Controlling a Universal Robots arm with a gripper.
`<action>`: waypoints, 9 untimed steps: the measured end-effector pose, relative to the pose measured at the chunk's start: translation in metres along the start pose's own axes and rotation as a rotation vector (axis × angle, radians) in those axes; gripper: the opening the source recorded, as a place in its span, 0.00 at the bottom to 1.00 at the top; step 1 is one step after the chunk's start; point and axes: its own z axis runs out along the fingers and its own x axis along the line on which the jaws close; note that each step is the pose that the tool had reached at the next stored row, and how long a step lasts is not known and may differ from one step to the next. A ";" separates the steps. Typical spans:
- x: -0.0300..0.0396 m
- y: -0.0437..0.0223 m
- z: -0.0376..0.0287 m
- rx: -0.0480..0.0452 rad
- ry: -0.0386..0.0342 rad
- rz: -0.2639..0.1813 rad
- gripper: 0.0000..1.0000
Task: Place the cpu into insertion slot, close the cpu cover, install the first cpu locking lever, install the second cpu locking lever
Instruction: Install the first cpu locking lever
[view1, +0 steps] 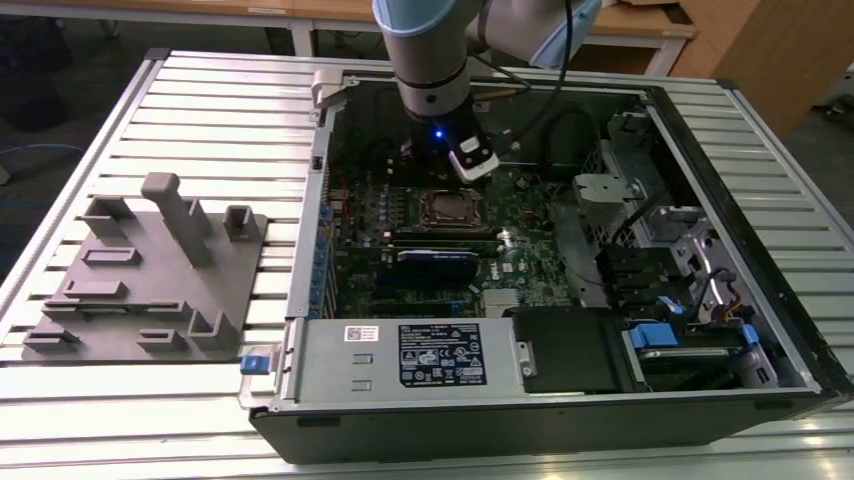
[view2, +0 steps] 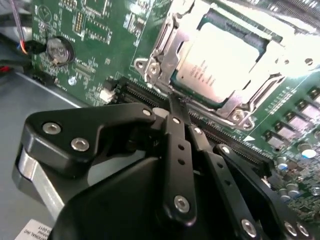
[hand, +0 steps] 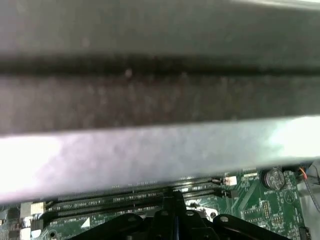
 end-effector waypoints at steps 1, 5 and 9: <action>0.0000 -0.0001 -0.0001 -0.0037 0.0002 0.001 0.10; -0.0002 0.0001 -0.0007 -0.0050 0.0001 0.001 0.10; -0.0015 0.0011 -0.0059 -0.0036 0.0003 0.001 0.10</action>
